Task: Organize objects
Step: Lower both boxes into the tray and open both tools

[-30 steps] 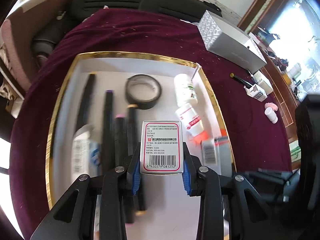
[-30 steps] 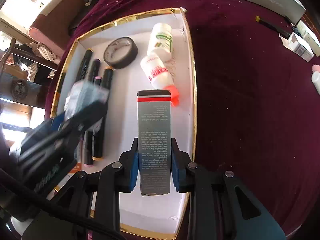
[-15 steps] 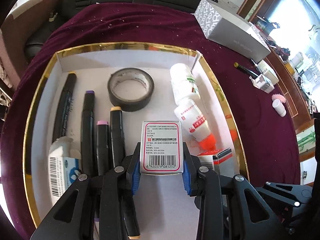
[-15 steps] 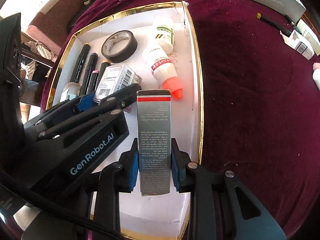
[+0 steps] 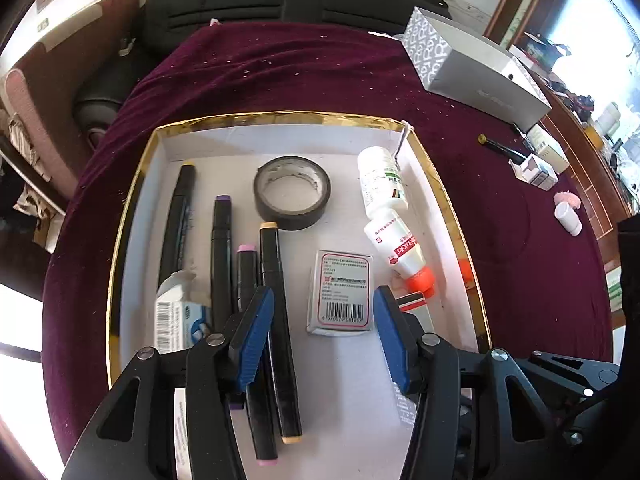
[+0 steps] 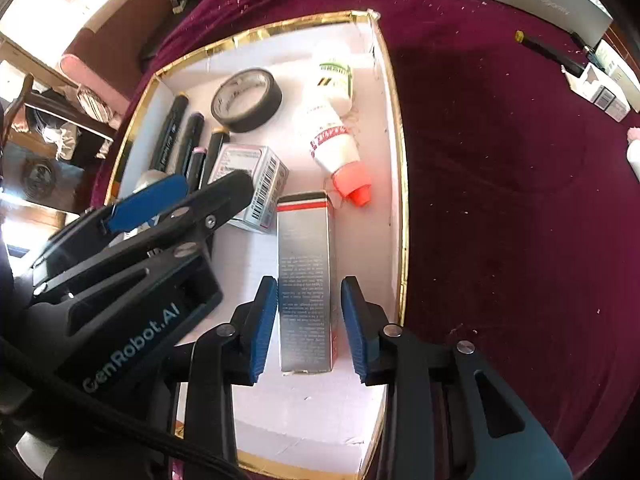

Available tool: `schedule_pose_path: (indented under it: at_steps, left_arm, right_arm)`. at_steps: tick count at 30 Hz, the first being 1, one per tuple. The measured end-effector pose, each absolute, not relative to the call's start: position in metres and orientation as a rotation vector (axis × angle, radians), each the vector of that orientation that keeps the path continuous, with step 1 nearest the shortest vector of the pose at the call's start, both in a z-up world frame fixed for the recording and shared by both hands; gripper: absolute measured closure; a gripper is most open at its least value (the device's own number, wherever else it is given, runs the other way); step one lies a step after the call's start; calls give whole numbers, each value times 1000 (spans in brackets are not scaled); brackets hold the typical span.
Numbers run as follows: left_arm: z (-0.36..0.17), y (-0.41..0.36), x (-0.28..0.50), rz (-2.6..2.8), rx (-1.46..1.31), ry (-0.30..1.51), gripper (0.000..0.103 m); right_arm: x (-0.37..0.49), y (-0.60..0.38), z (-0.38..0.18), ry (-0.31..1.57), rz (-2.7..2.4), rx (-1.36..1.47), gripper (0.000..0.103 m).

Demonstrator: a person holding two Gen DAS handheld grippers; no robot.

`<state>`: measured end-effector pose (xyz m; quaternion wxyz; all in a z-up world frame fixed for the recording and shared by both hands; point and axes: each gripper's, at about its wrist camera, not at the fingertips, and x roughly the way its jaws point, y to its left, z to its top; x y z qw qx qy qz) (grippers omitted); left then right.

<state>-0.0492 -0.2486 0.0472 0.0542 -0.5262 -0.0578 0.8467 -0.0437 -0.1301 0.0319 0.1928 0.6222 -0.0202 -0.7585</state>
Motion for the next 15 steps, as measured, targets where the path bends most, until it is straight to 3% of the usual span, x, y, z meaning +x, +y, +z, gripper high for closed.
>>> schedule_pose_path:
  at_steps: [5, 15]
  left_arm:
    - [64, -250, -42, 2611, -1578, -168, 58]
    - [99, -252, -26, 2724, -1498, -99, 57]
  right_arm:
    - [-42, -124, 47, -107, -2171, 1683, 61]
    - [-32, -94, 62, -193, -2232, 1657, 60]
